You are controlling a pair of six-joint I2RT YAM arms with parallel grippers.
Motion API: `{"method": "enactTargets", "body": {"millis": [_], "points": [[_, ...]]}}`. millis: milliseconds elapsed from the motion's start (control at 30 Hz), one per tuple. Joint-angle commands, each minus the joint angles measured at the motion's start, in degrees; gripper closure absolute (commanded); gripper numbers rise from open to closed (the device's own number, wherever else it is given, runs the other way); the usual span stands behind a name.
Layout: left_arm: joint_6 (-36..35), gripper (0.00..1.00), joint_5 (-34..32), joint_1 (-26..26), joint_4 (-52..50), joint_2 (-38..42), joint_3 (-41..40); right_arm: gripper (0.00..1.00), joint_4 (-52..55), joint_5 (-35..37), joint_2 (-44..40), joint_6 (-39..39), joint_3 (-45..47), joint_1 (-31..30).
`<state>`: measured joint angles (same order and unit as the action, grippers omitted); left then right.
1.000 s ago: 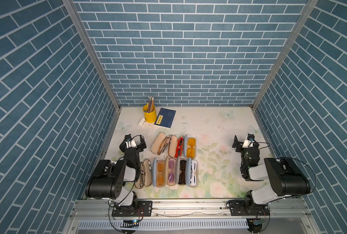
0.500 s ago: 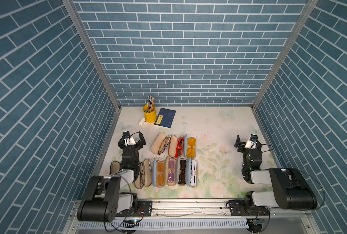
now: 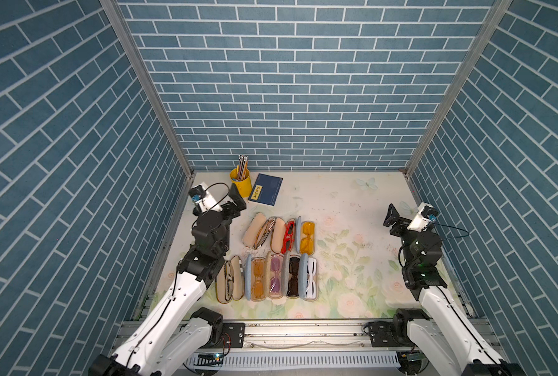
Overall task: Close the glasses case
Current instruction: Move the glasses case to the center of the board.
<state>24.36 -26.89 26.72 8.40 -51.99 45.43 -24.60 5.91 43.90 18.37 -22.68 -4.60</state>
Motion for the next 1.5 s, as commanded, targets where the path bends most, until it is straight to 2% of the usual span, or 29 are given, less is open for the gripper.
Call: {"method": "enactTargets", "body": {"millis": [0,133,400,533,667,1033,1133,1300,1467], "points": [[4.2,0.00,-4.0,10.4,-20.1,-6.1,8.1,0.00,15.7,-12.2,-0.7,7.7,-3.6,-1.1],[7.5,0.00,-3.9,19.3,-27.9,-12.4,13.8,0.00,23.1,-15.1,-1.0,9.3,-4.6,-6.3],[11.4,0.00,2.0,28.3,-32.2,-17.6,16.1,0.02,30.9,-12.1,0.4,12.8,-2.4,-19.8],[14.5,0.00,7.3,29.1,-30.6,-16.8,12.7,0.03,30.2,-10.6,1.8,16.2,-0.3,-27.7],[17.5,0.01,7.2,30.5,-30.9,-14.0,9.8,0.00,28.3,-7.3,3.7,20.1,1.5,-36.5],[20.8,0.02,16.1,31.4,-29.1,-6.6,2.1,0.10,26.1,-0.7,20.4,27.5,-1.1,-53.7],[20.5,0.03,17.8,32.1,-30.9,-6.0,2.0,0.12,26.4,0.9,23.9,29.1,-2.3,-55.7],[20.4,0.05,20.9,33.1,-33.5,-4.1,0.8,0.24,27.5,2.3,28.0,30.3,-4.5,-57.6],[21.0,0.06,21.0,33.2,-34.7,-0.5,-1.8,0.34,28.4,5.0,30.4,31.9,-6.1,-58.8]]}}
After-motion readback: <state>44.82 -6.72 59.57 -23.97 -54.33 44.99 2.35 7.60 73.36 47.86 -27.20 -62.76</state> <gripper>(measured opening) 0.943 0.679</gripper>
